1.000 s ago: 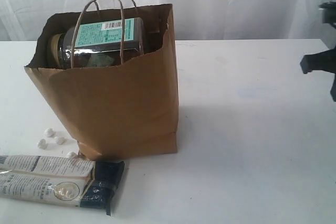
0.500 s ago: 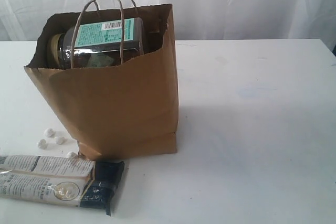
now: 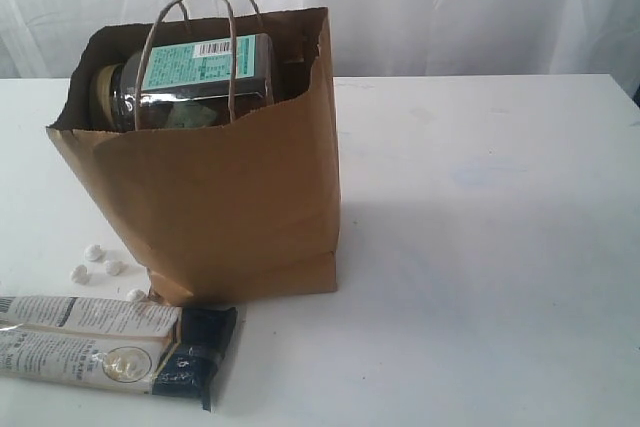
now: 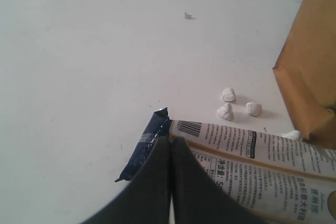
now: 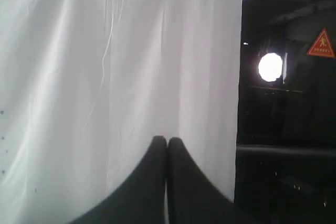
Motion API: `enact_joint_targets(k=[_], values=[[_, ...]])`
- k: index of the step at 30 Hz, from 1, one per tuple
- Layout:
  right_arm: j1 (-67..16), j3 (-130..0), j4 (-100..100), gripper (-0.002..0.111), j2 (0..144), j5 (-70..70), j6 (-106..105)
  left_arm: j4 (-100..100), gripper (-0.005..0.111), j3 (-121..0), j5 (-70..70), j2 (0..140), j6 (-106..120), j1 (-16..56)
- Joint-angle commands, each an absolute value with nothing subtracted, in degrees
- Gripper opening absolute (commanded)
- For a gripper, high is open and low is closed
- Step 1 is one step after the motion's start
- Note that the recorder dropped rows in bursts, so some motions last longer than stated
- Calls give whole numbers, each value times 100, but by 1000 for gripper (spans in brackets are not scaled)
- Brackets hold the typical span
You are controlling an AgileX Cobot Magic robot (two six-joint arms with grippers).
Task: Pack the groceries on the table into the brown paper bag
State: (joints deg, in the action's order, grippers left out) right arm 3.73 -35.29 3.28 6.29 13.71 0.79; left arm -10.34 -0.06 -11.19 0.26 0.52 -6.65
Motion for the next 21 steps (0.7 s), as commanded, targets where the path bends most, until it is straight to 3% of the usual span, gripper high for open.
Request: enact_joint_targets(k=[1, 14, 21], values=[[406, -3042, 363, 0, 250, 878, 75, -1076, 0, 0, -1108, 0, 0, -646], [416, -119, -34, 0, 0, 936, 303, -1076, 0, 0, -1120, 0, 0, -646], [416, 0, 0, 0, 0, 1778, 133, -1076, 0, 0, -1120, 0, 0, -646]])
